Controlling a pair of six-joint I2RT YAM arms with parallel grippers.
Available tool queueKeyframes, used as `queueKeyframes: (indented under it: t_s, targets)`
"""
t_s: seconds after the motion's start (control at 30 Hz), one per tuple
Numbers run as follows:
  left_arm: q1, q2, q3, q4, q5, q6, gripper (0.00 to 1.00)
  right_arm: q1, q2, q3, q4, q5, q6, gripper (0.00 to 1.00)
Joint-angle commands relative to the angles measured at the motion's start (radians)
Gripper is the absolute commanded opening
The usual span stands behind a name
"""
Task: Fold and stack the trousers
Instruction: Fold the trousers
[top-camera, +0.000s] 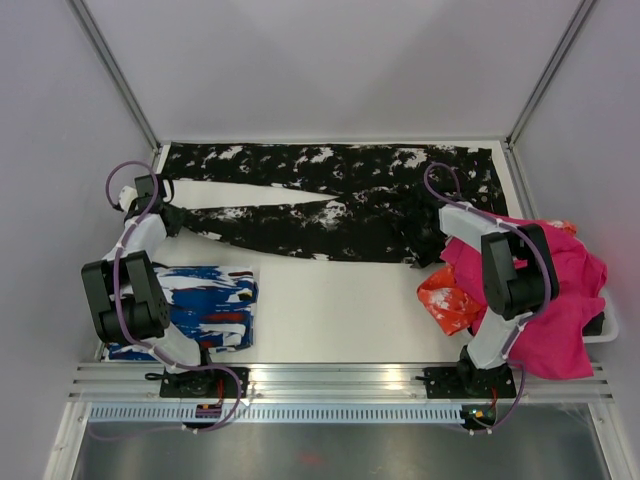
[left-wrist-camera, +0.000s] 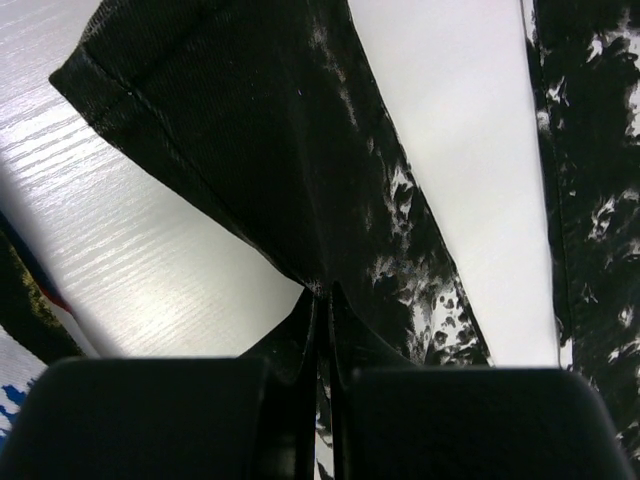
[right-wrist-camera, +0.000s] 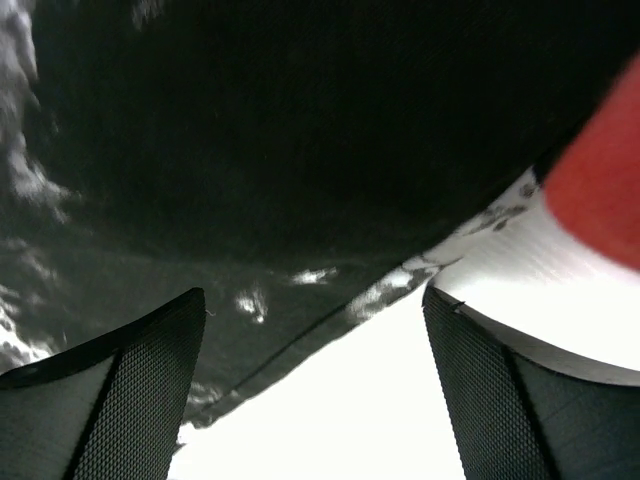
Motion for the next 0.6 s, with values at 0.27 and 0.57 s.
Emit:
queueKeyframes:
  t_s: [0.27,0.57]
  targets:
    - [0.008,-0.077,-0.02,0.023,-0.053,0.031,0.02,-0.012,0.137,0.109,-0.166,0.232,-0.029,0.4]
    - [0.008,-0.097,0.046,0.01,-0.056,0.104,0.02,-0.011,0.08,0.182,-0.226,0.358,-0.167,0.0]
